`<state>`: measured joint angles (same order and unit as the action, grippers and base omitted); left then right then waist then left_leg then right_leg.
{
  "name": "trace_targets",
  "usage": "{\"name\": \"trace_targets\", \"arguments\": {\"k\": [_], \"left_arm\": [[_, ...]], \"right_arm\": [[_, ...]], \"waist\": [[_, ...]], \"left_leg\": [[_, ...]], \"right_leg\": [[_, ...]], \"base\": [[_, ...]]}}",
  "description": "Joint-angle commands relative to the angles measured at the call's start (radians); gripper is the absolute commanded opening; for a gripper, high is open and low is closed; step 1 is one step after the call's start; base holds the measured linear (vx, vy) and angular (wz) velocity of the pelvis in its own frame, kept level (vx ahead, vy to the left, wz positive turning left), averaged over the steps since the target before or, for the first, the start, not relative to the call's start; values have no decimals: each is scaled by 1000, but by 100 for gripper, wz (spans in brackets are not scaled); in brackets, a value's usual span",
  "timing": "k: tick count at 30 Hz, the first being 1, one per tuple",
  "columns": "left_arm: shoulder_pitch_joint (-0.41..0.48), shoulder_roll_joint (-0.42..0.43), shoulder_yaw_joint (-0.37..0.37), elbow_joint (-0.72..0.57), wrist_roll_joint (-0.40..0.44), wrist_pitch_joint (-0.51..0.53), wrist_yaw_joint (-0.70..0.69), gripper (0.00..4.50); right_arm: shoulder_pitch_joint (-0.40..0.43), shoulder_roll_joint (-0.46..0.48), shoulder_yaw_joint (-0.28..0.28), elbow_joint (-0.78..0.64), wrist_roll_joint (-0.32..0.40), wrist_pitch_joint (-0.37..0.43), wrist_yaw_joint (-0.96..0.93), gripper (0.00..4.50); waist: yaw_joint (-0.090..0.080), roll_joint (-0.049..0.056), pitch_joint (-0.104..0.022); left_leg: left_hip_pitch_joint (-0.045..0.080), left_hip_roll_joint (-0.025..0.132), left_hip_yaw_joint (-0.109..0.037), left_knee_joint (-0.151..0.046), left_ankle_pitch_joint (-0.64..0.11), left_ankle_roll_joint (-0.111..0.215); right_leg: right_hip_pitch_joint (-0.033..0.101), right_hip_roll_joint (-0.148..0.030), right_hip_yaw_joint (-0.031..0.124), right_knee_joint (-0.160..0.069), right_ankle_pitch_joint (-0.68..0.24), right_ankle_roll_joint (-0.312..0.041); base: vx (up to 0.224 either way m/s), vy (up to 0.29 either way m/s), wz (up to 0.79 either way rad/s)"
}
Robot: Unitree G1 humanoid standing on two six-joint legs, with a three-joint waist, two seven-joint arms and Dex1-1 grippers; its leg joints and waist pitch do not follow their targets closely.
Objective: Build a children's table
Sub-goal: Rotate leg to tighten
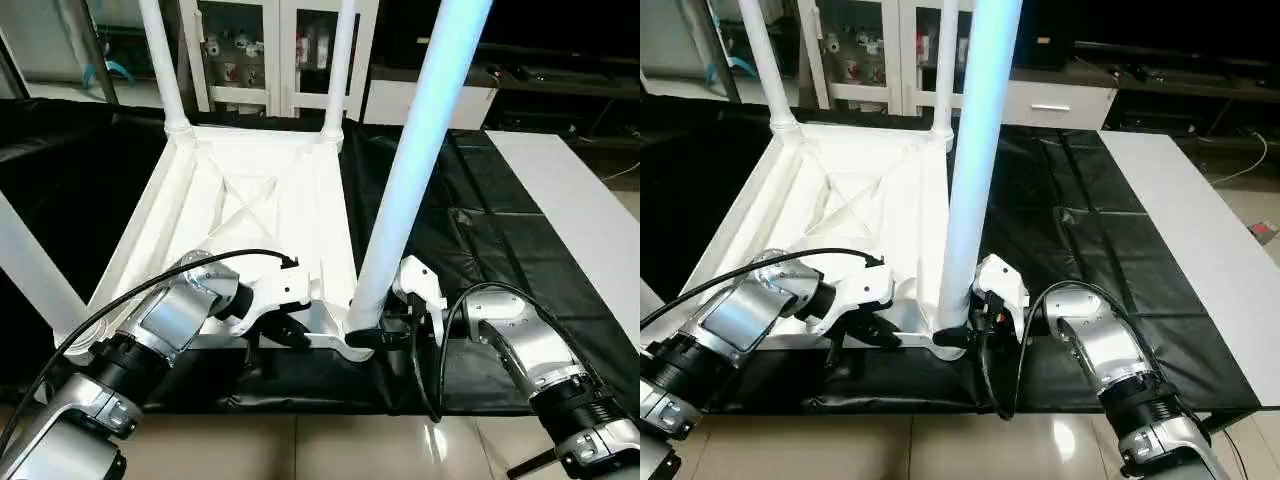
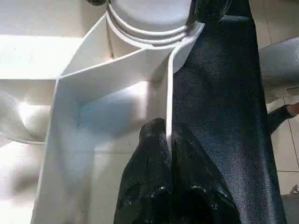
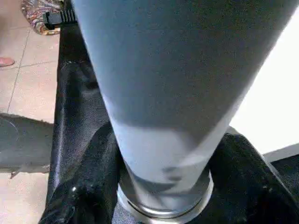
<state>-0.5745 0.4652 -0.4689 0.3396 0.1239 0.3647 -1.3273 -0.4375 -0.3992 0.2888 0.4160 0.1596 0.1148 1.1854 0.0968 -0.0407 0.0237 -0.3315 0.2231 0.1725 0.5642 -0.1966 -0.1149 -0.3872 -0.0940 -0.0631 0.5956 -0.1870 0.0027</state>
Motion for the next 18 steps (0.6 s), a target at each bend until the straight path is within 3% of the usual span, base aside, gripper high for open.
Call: {"name": "trace_targets", "arguments": {"k": [1, 15, 17, 18], "left_arm": [[60, 1, -111, 53, 45, 32, -32, 0], [54, -15, -94, 73, 44, 32, -6, 0], [44, -41, -72, 99, 43, 24, 43, 0], [30, -74, -45, 134, 41, 24, 104, 0]], "right_arm": [[-12, -10, 4, 25, -28, 0, -17, 234], [-1, 15, -12, 56, -38, -4, -76, 211], [-3, 34, -25, 81, -46, 2, -130, 210], [-3, 54, -34, 103, -53, 17, -182, 209]], "waist": [[-3, 7, -36], [-10, 6, -35], [-12, 5, -30], [-14, 5, -27]], "left_leg": [[-6, 8, 6, -73, -252, 22], [-6, 7, 6, -76, -280, 19], [-6, 5, 5, -77, -301, 15], [-1, 4, 5, -78, -345, 7]], "right_leg": [[35, -38, 35, -66, -227, -202], [31, -36, 36, -70, -252, -197], [28, -37, 35, -76, -295, -190], [24, -36, 34, -83, -368, -171]], "base": [[0, 0, 0], [0, 0, 0], [0, 0, 0], [0, 0, 0]]}}
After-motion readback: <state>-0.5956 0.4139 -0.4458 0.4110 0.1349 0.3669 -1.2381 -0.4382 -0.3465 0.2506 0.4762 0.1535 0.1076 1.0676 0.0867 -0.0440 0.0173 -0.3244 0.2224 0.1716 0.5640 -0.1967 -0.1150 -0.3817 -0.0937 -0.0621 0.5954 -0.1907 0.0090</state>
